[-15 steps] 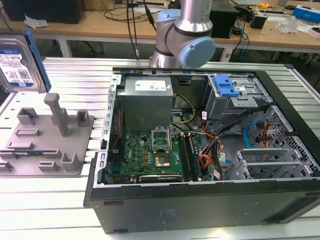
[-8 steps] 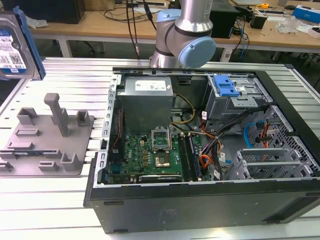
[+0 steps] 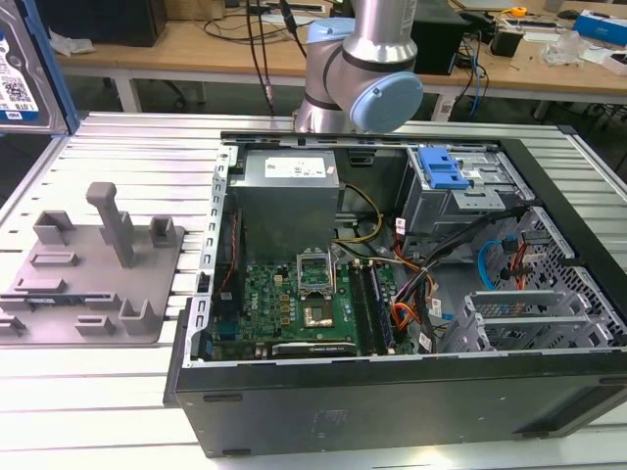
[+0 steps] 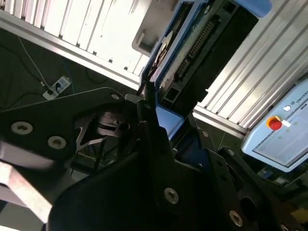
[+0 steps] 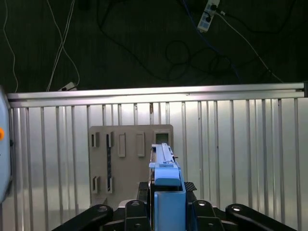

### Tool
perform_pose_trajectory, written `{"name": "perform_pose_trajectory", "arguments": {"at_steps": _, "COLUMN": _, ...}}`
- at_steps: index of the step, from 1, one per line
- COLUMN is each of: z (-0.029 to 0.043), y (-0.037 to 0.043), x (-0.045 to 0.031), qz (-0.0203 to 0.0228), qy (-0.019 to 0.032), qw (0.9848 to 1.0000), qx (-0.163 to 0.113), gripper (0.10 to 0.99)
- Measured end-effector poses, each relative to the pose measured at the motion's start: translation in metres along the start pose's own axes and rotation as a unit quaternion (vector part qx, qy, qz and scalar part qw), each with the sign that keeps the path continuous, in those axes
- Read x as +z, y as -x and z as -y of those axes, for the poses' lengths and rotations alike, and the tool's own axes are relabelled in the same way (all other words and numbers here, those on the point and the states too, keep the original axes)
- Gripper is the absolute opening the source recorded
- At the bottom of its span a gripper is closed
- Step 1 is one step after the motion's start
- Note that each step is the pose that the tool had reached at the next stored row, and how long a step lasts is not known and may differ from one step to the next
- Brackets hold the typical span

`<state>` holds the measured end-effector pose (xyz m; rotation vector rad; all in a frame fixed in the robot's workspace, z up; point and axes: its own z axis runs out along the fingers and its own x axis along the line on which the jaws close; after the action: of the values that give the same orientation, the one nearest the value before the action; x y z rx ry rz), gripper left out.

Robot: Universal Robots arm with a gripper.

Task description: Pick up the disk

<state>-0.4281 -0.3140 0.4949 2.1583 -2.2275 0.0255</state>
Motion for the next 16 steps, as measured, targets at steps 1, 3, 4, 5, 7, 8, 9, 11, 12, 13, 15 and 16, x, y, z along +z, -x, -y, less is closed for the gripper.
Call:
{"name": "perform_pose_trajectory", "arguments": {"at_steps": 1, "z": 0.0, "y": -0.0001, "x": -0.0002, "qz": 0.0, "qy": 0.0, "qw": 1.0, "qx": 0.0, "gripper": 0.365}}
{"name": "perform_pose_trajectory", "arguments": {"at_steps": 3, "z": 0.0, "y": -0.0003, "x": -0.0009, "qz": 0.0, "qy": 0.0, "qw": 1.0, "qx": 0.0, "gripper": 0.365}}
{"name": "perform_pose_trajectory", "arguments": {"at_steps": 4, "z": 0.0, "y": -0.0004, "x": -0.0012, "qz": 0.0, "qy": 0.0, "qw": 1.0, "qx": 0.0, "gripper": 0.365}}
{"name": "perform_pose_trajectory", "arguments": {"at_steps": 5, "z": 0.0, "y": -0.0005, "x": -0.0014, "qz": 0.0, "qy": 0.0, "qw": 1.0, "qx": 0.0, "gripper": 0.365}}
{"name": "perform_pose_trajectory", "arguments": {"at_steps": 7, "z": 0.0, "y": -0.0007, "x": -0.0019, "qz": 0.0, "qy": 0.0, "qw": 1.0, "qx": 0.0, "gripper": 0.365}}
{"name": "perform_pose_trajectory", "arguments": {"at_steps": 8, "z": 0.0, "y": -0.0008, "x": -0.0022, "qz": 0.0, "qy": 0.0, "qw": 1.0, "qx": 0.0, "gripper": 0.365}}
{"name": "perform_pose_trajectory", "arguments": {"at_steps": 9, "z": 0.0, "y": -0.0008, "x": -0.0024, "qz": 0.0, "qy": -0.0001, "qw": 1.0, "qx": 0.0, "gripper": 0.365}}
{"name": "perform_pose_trajectory", "arguments": {"at_steps": 11, "z": 0.0, "y": -0.001, "x": -0.0029, "qz": 0.0, "qy": -0.0001, "qw": 1.0, "qx": 0.0, "gripper": 0.365}}
{"name": "perform_pose_trajectory", "arguments": {"at_steps": 12, "z": 0.0, "y": -0.0012, "x": -0.0034, "qz": 0.0, "qy": 0.0, "qw": 1.0, "qx": 0.0, "gripper": 0.365}}
{"name": "perform_pose_trajectory", "arguments": {"at_steps": 13, "z": 0.0, "y": -0.0014, "x": -0.004, "qz": 0.0, "qy": 0.0, "qw": 1.0, "qx": 0.0, "gripper": 0.365}}
{"name": "perform_pose_trajectory", "arguments": {"at_steps": 15, "z": 0.0, "y": -0.0015, "x": -0.0045, "qz": 0.0, "qy": 0.0, "qw": 1.0, "qx": 0.0, "gripper": 0.365}}
{"name": "perform_pose_trajectory", "arguments": {"at_steps": 16, "z": 0.0, "y": -0.0016, "x": -0.0048, "qz": 0.0, "qy": 0.0, "qw": 1.0, "qx": 0.0, "gripper": 0.365}}
